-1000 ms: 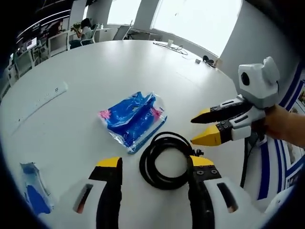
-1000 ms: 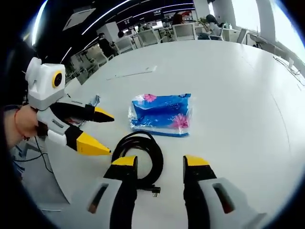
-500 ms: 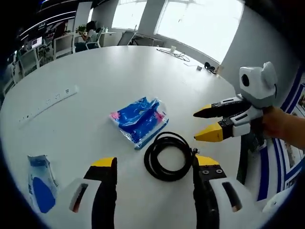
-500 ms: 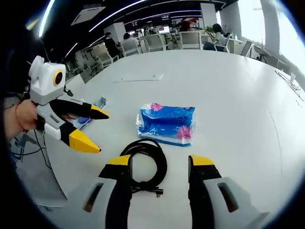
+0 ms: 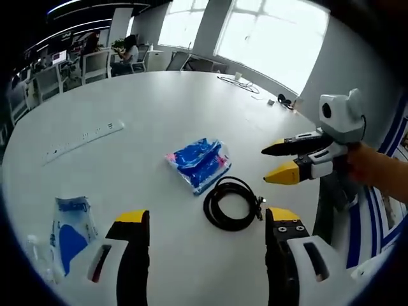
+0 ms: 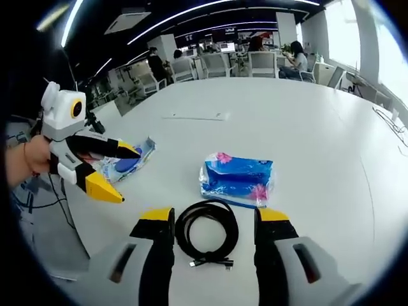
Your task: Arrange the tabletop items into an orderly group along one side of the table until the central work area is clear of visible clutter.
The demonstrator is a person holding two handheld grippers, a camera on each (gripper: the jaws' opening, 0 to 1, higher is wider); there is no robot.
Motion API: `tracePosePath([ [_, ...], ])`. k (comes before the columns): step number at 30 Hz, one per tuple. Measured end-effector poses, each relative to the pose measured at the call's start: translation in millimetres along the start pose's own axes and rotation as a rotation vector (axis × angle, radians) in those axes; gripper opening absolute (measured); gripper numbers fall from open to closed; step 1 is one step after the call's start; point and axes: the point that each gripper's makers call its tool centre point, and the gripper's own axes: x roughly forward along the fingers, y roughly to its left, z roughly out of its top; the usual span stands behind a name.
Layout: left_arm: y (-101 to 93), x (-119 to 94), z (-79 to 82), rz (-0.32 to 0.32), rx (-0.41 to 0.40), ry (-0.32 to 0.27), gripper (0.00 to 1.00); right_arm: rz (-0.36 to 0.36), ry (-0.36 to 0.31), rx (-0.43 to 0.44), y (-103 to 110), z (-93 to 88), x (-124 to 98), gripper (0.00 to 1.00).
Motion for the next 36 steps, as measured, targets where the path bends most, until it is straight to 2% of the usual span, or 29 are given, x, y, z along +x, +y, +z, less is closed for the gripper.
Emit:
tracePosePath([
  [14, 17.8, -46, -2.5, 0.051, -0.021, -0.052, 0.77, 0.035, -0.024, -0.059, 36, 20.9, 2, 0.49],
  [24, 39.6, -85, -7.8, 0.103, -0.045, -0.090, 0.78, 0.084, -0.042, -0.095, 67, 38.0, 13, 0.49],
  [36, 65.6, -126, -17.6, 0.166, -0.084, -0.131, 0.78, 0.146, -0.034, -0.150, 100, 54.3, 33, 0.49],
])
